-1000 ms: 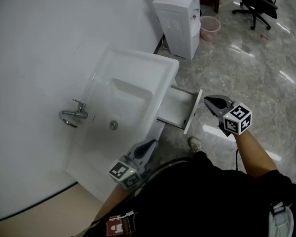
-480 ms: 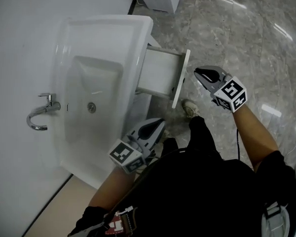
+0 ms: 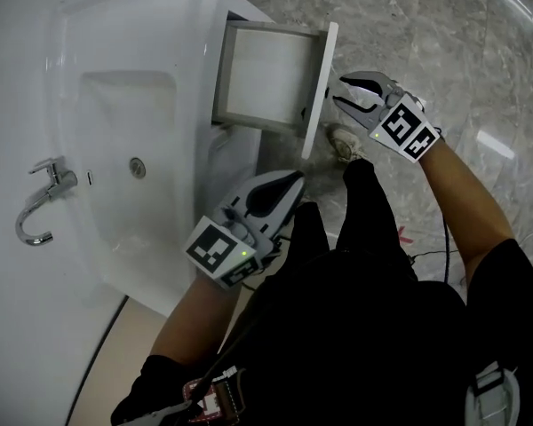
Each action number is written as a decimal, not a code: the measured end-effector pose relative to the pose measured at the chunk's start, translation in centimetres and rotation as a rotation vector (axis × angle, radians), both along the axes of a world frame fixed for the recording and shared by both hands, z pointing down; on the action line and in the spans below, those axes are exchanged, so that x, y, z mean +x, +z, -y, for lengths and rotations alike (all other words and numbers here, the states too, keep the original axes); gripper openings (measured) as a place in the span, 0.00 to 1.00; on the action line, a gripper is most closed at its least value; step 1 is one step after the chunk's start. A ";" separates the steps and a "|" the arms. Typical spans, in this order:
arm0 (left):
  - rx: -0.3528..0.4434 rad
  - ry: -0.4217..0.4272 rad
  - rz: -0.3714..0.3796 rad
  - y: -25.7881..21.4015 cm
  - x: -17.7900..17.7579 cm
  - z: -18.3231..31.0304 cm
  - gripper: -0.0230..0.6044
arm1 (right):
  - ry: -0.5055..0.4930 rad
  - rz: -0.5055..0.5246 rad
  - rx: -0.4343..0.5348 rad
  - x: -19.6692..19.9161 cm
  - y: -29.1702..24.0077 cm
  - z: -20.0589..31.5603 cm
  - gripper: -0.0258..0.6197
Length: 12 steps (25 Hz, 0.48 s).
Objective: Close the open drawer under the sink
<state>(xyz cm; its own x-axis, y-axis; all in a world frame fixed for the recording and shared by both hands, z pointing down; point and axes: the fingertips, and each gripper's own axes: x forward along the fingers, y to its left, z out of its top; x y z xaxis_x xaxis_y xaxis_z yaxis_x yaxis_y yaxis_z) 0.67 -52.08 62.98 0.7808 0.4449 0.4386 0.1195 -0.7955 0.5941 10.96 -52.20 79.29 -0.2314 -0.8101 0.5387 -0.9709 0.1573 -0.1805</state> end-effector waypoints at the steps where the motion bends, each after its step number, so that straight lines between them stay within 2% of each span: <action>1: 0.000 0.007 0.006 0.6 0.0 -0.2 0.03 | -0.019 -0.009 -0.015 -0.5 1.2 0.1 0.25; 5: -0.008 0.028 0.021 2.4 0.0 -0.8 0.03 | -0.080 -0.068 -0.078 -1.9 6.1 0.4 0.31; 9: -0.041 0.021 -0.005 3.2 0.0 -1.3 0.03 | -0.093 -0.119 -0.116 -2.1 9.2 0.7 0.31; 12: -0.036 0.034 0.025 4.4 -0.7 -1.4 0.03 | -0.089 -0.134 -0.120 -2.1 10.5 1.2 0.31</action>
